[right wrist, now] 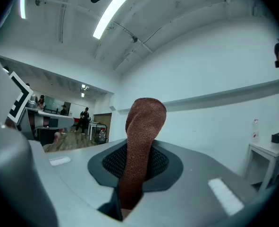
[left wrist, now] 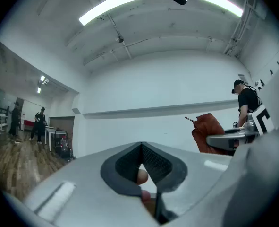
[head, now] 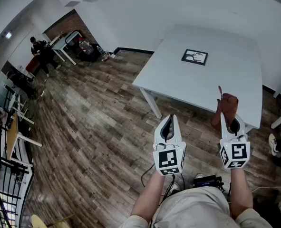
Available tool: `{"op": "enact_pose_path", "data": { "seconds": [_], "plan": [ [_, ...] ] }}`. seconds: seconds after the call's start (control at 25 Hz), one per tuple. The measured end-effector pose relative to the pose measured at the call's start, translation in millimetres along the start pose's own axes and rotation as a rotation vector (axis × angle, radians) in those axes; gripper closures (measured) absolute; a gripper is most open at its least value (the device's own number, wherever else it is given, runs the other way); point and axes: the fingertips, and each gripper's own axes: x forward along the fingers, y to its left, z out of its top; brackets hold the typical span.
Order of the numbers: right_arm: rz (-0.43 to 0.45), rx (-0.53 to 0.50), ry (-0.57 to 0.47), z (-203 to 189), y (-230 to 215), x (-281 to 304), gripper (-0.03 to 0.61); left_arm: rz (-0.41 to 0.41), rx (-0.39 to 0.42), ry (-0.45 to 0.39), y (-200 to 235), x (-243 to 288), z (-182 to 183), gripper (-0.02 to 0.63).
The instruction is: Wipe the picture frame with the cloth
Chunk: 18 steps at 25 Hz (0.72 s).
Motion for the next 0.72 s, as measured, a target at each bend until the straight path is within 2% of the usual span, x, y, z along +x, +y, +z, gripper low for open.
{"op": "enact_pose_path", "data": {
  "seconds": [0.52, 0.72],
  "plan": [
    [0.002, 0.01, 0.019, -6, -23, 10, 0.491, 0.007, 0.005, 0.009, -16, 18, 2, 0.613],
    [0.056, 0.05, 0.047, -17, -36, 12, 0.486, 0.014, 0.007, 0.018, -32, 28, 1, 0.613]
  ]
}}
